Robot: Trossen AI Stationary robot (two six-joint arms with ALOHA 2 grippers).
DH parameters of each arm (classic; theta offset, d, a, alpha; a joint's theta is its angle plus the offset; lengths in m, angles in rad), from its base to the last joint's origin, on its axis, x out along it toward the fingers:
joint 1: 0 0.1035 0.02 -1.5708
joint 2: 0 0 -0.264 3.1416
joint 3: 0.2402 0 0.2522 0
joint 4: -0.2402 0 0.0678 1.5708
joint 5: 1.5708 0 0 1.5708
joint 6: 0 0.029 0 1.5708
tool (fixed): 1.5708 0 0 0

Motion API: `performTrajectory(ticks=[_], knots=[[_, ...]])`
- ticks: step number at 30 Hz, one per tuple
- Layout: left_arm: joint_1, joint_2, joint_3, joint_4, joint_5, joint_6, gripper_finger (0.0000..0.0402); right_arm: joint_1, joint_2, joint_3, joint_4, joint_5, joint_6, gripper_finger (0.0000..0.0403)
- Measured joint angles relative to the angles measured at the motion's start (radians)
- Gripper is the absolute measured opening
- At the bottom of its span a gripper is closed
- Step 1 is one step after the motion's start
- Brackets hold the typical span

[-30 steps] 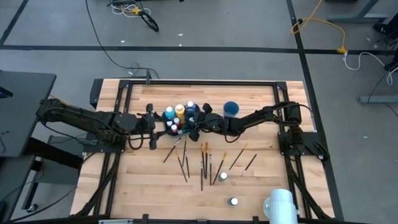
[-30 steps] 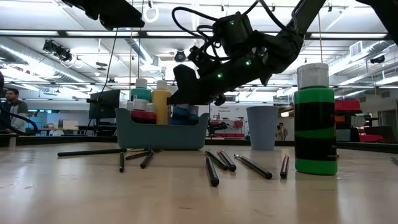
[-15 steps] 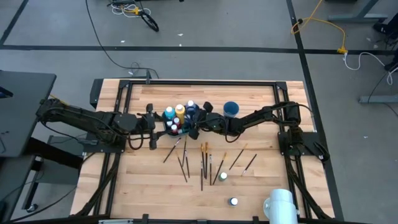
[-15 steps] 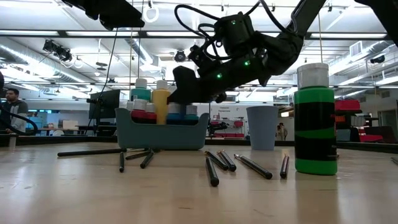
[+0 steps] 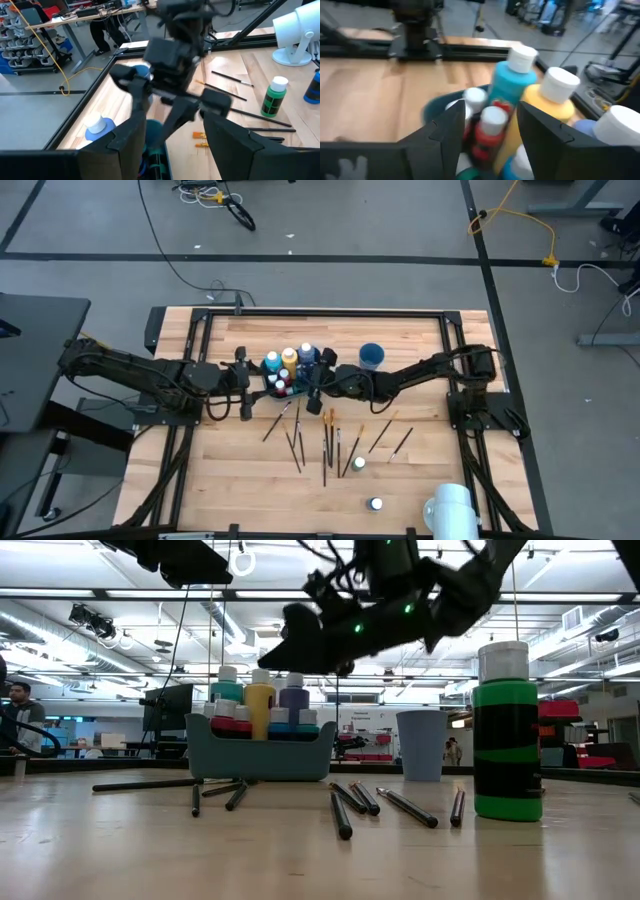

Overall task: Pick & Place Paint Supplies
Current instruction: Put the green paint bottle into the blue bin

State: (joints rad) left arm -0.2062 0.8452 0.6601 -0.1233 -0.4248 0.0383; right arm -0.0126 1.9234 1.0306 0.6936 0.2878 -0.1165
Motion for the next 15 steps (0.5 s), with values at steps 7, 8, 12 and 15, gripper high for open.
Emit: performTrajectory(ticks=[7,8,12,15], knots=[[0.0,0.0,0.0,0.0,0.052,0.0,0.021,0.065,-0.142,0.001,-0.263,-0.099,-0.084,0.0182],[0.0,0.0,0.0,0.0,0.056,0.0,0.021,0.074,-0.165,0.001,-0.316,-0.103,-0.094,0.0182],[0.0,0.0,0.0,0.001,0.054,0.0,0.021,0.11,-0.25,0.001,-0.488,-0.114,-0.105,0.0182],[0.0,0.0,0.0,0.001,0.053,0.0,0.021,0.132,-0.31,0.001,-0.612,-0.172,-0.062,0.0182]])
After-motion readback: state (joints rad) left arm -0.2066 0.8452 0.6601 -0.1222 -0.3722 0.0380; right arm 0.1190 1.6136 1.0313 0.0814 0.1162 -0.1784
